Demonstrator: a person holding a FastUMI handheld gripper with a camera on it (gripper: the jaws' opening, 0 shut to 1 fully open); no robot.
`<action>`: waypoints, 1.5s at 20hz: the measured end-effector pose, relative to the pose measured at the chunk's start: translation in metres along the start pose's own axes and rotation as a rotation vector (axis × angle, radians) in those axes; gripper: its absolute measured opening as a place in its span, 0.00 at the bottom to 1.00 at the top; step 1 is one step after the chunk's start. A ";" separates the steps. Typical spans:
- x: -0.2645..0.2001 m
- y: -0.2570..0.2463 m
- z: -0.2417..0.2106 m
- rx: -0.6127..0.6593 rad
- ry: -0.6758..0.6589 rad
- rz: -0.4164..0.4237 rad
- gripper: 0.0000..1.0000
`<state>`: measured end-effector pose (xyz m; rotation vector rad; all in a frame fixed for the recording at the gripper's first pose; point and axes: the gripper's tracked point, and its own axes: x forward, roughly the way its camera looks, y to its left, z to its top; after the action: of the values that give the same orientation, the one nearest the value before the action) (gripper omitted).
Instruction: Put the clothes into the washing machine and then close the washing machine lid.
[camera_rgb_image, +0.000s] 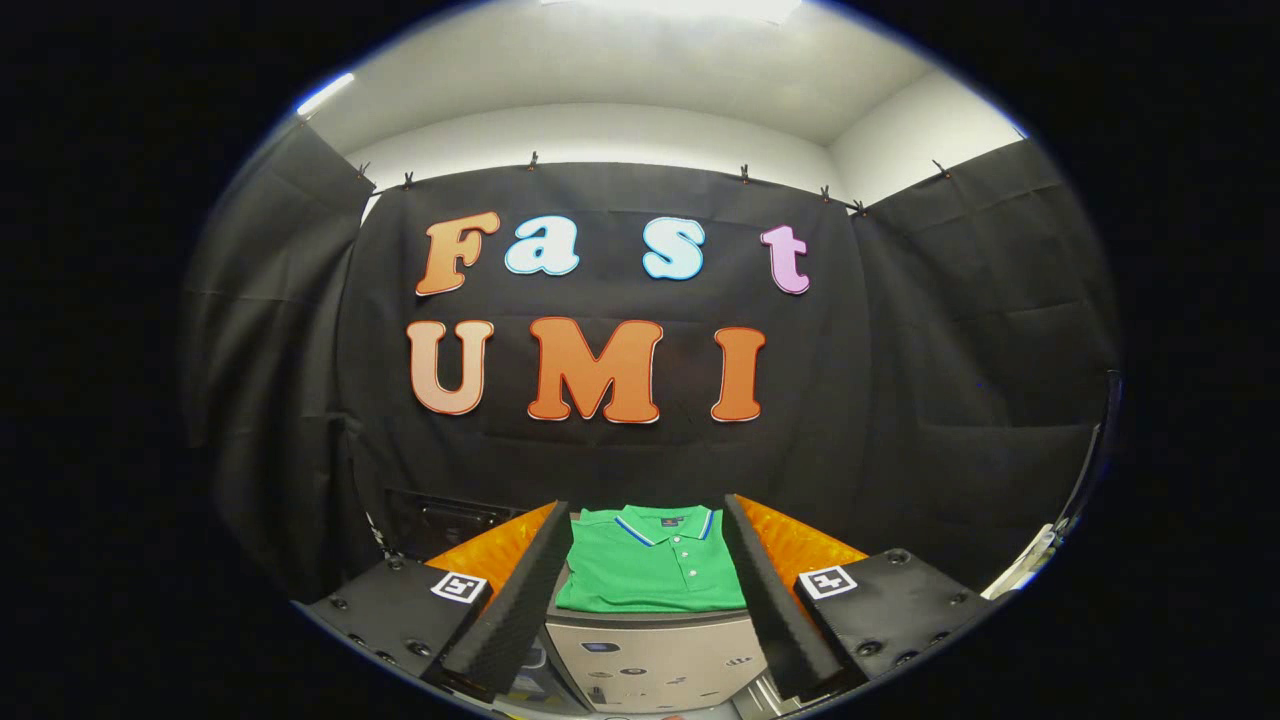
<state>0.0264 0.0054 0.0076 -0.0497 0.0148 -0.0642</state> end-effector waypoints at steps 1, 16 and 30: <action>0.003 0.001 0.001 -0.008 0.000 0.001 0.98; 0.151 -0.029 -0.084 0.013 0.189 -0.013 0.98; 0.285 -0.071 -0.223 0.073 0.584 0.030 0.98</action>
<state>0.3029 -0.0944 -0.2153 0.0440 0.5969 -0.0477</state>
